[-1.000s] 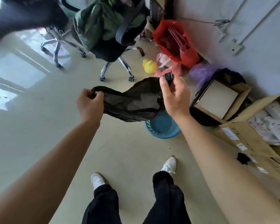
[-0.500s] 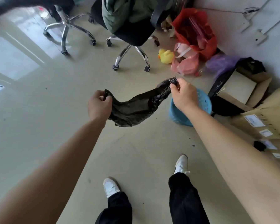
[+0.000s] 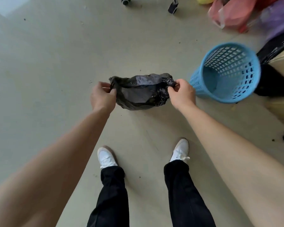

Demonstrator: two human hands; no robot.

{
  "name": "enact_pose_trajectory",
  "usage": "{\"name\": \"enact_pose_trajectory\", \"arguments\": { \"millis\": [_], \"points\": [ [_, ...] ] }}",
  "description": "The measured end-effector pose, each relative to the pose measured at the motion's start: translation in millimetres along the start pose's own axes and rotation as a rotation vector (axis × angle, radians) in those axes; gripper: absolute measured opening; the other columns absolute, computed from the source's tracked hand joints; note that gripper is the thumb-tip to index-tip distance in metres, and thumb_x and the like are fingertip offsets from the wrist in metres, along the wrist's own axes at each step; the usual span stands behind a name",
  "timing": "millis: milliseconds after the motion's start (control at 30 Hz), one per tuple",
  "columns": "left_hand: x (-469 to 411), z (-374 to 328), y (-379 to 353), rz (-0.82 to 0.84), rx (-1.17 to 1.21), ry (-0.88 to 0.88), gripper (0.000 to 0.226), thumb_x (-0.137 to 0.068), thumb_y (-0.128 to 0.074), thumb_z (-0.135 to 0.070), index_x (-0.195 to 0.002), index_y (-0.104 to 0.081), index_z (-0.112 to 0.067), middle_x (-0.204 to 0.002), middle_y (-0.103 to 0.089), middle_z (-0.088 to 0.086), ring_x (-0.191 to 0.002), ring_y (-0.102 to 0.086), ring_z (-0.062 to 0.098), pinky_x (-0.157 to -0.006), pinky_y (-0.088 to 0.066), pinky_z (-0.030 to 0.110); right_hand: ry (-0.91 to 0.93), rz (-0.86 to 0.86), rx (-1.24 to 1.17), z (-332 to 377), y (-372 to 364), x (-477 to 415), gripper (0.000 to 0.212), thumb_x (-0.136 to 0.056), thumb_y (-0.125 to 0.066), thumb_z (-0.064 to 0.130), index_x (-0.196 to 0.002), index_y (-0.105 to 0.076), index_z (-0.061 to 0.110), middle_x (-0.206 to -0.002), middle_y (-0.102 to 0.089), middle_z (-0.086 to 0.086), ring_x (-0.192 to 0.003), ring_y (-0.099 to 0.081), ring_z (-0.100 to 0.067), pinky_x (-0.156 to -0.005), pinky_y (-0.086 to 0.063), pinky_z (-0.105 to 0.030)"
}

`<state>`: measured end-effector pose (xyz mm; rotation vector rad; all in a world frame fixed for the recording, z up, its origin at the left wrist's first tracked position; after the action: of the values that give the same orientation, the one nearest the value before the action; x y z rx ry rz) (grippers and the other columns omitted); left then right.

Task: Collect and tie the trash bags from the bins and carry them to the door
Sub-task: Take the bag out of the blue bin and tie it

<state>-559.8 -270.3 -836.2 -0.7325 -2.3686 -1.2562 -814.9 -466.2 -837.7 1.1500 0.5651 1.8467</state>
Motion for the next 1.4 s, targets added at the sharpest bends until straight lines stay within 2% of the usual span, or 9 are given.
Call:
{"name": "enact_pose_trajectory", "arguments": {
  "millis": [133, 267, 367, 533, 833, 1033, 1167, 1267, 1400],
  "points": [
    [1, -30, 14, -0.058, 0.117, -0.097, 0.022, -0.082, -0.07, -0.023, -0.1, -0.058, -0.024, -0.082, -0.069, -0.011, -0.083, -0.071, 0.013, -0.083, -0.056, 0.033, 0.099, -0.015, -0.211, 17, 14, -2, 0.053, -0.087, -0.07, 0.03, -0.134, -0.052, 0.019, -0.103, -0.064, 0.006, -0.087, -0.062, -0.011, -0.09, -0.05, -0.027],
    [-5, -48, 22, -0.101, 0.219, -0.147, 0.06, -0.076, -0.078, -0.032, -0.128, -0.05, -0.019, -0.106, -0.066, -0.007, -0.102, -0.065, 0.012, -0.097, -0.051, 0.034, 0.037, 0.092, -0.249, 4, 6, -6, 0.111, -0.076, -0.08, 0.044, -0.156, -0.008, 0.018, -0.151, -0.03, -0.007, -0.132, -0.043, -0.018, -0.109, -0.036, -0.031],
    [-6, -29, 7, -0.075, 0.061, -0.154, 0.113, -0.07, -0.082, -0.054, -0.154, -0.018, -0.014, -0.153, -0.03, 0.007, -0.143, -0.028, 0.023, -0.119, -0.022, 0.035, -0.039, 0.125, -0.177, -26, -14, -6, 0.127, -0.074, -0.078, 0.057, -0.156, 0.01, 0.016, -0.163, -0.001, -0.009, -0.151, -0.004, -0.023, -0.12, -0.01, -0.037],
    [-18, 43, -56, 0.106, -0.15, -0.104, 0.142, -0.061, -0.067, -0.081, -0.155, 0.017, -0.016, -0.165, 0.013, 0.002, -0.151, 0.013, 0.023, -0.121, 0.0, 0.049, -0.092, 0.228, -0.082, -70, -70, -16, 0.133, -0.072, -0.067, 0.074, -0.154, 0.021, 0.018, -0.165, 0.015, -0.004, -0.151, 0.012, -0.022, -0.122, -0.001, -0.042],
    [-125, 57, -121, 0.01, 0.174, -0.191, 0.137, -0.065, -0.068, -0.078, -0.154, 0.021, -0.024, -0.165, 0.011, -0.01, -0.152, 0.01, 0.02, -0.122, 0.0, 0.051, 0.217, 0.018, -0.072, -64, -144, -112, 0.147, -0.048, -0.059, 0.096, -0.156, 0.006, 0.021, -0.166, 0.0, -0.002, -0.153, -0.002, -0.02, -0.124, -0.009, -0.043],
    [-199, 22, -162, 0.217, 0.45, -0.357, 0.12, -0.083, -0.069, -0.057, -0.151, 0.026, -0.029, -0.141, -0.049, -0.018, -0.126, -0.05, 0.0, -0.106, -0.037, 0.023, 0.513, -0.152, -0.084, -15, -166, -180, 0.108, -0.065, -0.054, 0.09, -0.15, -0.032, 0.027, -0.156, -0.032, -0.008, -0.147, -0.021, -0.027, -0.12, -0.016, -0.052],
    [-214, 0, -174, 0.214, 0.533, -0.489, 0.082, -0.075, -0.07, -0.067, -0.143, -0.043, -0.031, -0.117, -0.065, -0.011, -0.108, -0.064, 0.004, -0.101, -0.05, 0.031, 0.539, -0.003, -0.373, 3, -187, -191, 0.035, -0.081, -0.068, 0.063, -0.102, -0.065, 0.036, -0.106, -0.068, 0.018, -0.102, -0.057, 0.011, -0.095, -0.046, -0.019],
    [-228, -1, -171, 0.064, 0.424, -0.561, 0.063, -0.058, -0.075, -0.076, -0.101, -0.063, -0.032, -0.12, -0.051, -0.001, -0.117, -0.054, 0.016, -0.101, -0.047, 0.034, 0.53, 0.019, -0.513, 10, -196, -198, 0.03, -0.081, -0.074, 0.054, -0.099, -0.07, 0.03, -0.095, -0.071, 0.02, -0.091, -0.064, 0.007, -0.079, -0.048, -0.013],
    [-223, 3, -163, 0.124, 0.665, -0.499, 0.032, -0.084, -0.077, -0.031, -0.104, -0.07, -0.007, -0.098, -0.074, 0.007, -0.092, -0.072, 0.025, -0.086, -0.059, 0.041, 0.505, -0.003, -0.71, 20, -191, -190, 0.047, -0.071, -0.085, 0.046, -0.111, -0.067, 0.029, -0.103, -0.072, 0.016, -0.096, -0.067, -0.001, -0.081, -0.052, -0.017]
  ]
}}
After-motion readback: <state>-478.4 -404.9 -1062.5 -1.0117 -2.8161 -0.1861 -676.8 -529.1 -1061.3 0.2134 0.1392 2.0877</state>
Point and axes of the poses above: each hand's wrist, its own x-axis away from the middle knuckle, its own y-axis out of the back of the hand, z = x × y, the point moved 9 cm from there along -x, towards the middle knuckle
